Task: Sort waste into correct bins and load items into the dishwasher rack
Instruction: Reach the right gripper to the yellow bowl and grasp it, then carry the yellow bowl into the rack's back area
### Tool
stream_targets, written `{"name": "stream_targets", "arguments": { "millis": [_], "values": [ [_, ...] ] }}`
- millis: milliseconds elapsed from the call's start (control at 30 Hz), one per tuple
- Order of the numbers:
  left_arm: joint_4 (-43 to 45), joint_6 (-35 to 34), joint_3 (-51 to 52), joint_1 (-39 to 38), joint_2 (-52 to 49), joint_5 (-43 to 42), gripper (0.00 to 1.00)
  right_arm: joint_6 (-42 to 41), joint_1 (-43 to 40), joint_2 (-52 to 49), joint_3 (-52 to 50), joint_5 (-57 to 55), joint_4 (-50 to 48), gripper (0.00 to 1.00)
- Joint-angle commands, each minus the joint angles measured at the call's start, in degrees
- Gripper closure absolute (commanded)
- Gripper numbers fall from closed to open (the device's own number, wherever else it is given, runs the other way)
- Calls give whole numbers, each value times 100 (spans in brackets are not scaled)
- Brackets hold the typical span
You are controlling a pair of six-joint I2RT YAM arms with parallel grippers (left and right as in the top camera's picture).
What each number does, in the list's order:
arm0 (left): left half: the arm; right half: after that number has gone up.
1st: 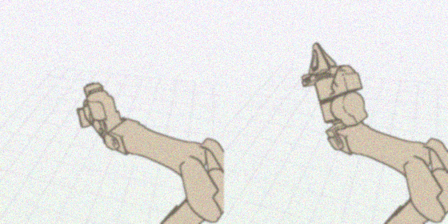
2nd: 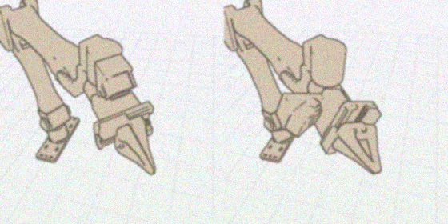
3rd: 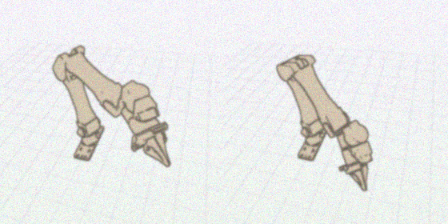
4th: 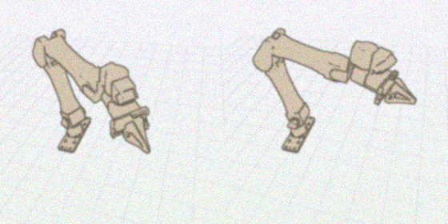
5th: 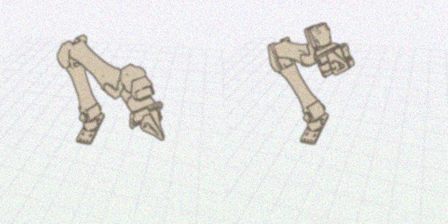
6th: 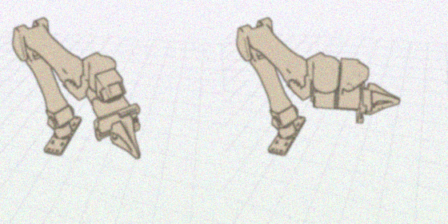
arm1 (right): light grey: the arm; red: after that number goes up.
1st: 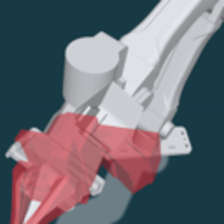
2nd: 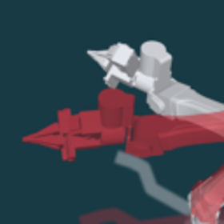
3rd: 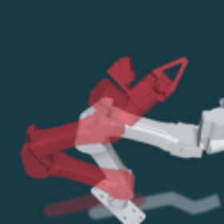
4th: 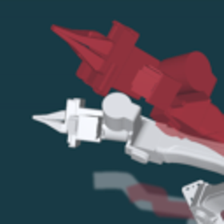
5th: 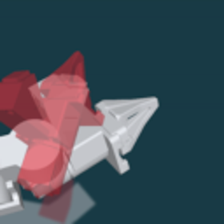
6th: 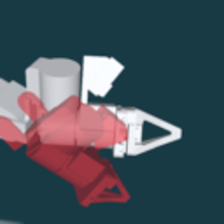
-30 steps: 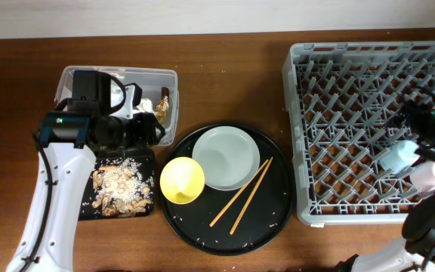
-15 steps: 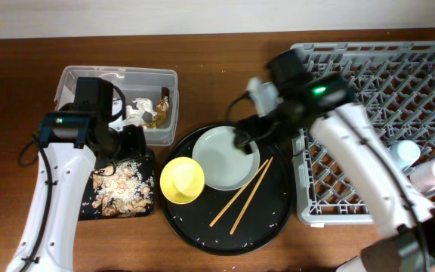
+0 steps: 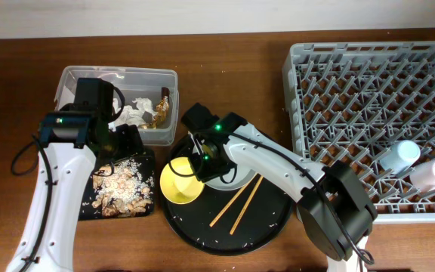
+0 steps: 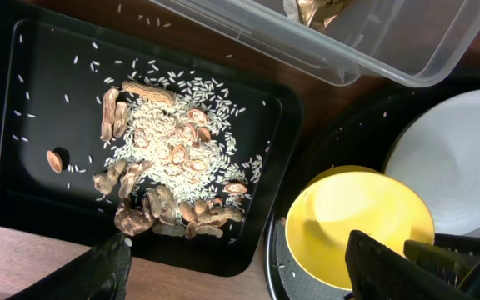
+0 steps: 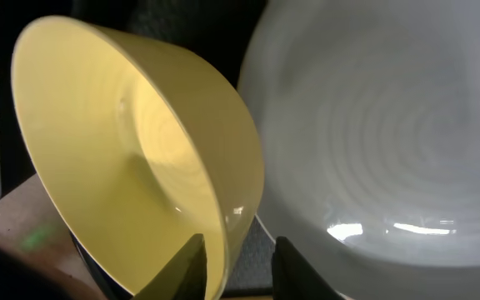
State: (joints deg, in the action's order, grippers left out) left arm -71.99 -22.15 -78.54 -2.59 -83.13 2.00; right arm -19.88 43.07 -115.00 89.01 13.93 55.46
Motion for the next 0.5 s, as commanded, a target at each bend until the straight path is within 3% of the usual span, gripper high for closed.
{"name": "stream_targets", "arguments": {
  "millis": [0, 33, 167, 333, 467],
  "values": [
    [-9, -55, -31, 31, 50, 81, 18, -61, 44, -26, -9, -109, -17, 79],
    [-9, -55, -31, 31, 50, 81, 18, -175, 44, -31, -11, -114, 4, 86],
    [-9, -55, -31, 31, 50, 81, 18, -361, 44, -57, -11, -114, 0, 96],
    [-9, -55, -31, 31, 50, 81, 18, -308, -57, 140, 13, -192, 111, 96],
    [-2, -55, -31, 31, 50, 83, 14, -37, -743, 1082, 310, -1600, 581, 96]
  ]
}}
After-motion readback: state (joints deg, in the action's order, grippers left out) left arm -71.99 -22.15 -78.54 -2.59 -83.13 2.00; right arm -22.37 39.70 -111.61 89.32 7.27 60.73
